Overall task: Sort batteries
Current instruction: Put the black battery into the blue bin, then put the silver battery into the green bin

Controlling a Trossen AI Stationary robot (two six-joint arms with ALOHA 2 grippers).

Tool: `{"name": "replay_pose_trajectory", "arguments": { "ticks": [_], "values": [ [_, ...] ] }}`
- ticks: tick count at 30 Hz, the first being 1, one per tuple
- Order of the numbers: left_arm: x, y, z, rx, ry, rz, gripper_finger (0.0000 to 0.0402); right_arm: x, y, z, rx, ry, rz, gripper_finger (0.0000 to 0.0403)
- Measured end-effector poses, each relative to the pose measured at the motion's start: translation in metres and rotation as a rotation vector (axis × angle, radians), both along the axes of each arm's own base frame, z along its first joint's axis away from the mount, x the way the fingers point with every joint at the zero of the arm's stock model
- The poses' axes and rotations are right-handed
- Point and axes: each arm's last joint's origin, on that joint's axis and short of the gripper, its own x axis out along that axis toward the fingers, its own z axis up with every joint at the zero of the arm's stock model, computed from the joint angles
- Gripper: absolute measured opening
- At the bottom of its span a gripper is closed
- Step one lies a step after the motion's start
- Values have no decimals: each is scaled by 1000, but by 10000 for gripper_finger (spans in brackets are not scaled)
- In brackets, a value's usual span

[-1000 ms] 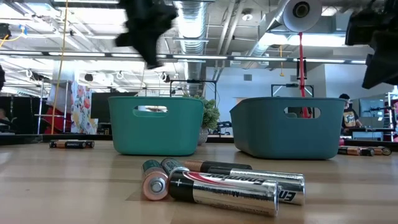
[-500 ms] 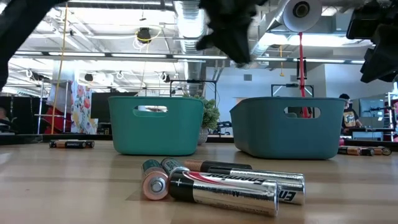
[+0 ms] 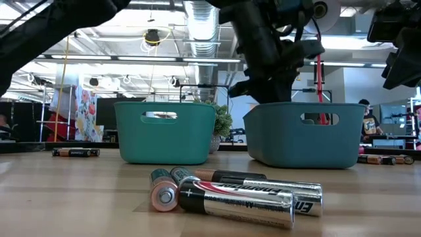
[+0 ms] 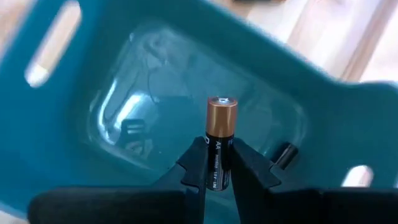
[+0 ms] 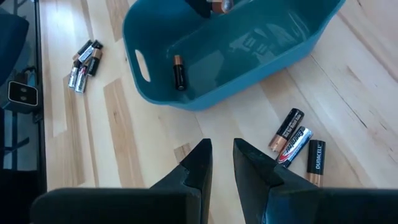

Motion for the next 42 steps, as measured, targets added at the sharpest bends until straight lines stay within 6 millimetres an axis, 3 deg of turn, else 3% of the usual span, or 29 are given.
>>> {"name": "replay_pose_trajectory", "arguments": {
  "ticks": [12, 23, 30, 33, 36, 42],
  "values": [
    [1, 1, -9, -20, -5, 20, 46, 0, 0, 0, -8, 0, 8, 83],
    [2, 3, -8, -18, -14, 22, 122, 0, 0, 0, -18, -1, 18, 83],
    [-1, 7, -4, -46, -8, 22, 131, 0, 0, 0, -17, -1, 17, 83],
    [-5, 10, 11, -56, -21, 25, 128, 0, 0, 0, -6, 0, 5, 83],
    [-14, 13, 42, 14, -86, 13, 126, 0, 0, 0, 0, -3, 0, 83],
    [-64, 19, 111, 336, -67, 109, 125, 0, 0, 0, 35, -1, -36, 83]
  ]
}}
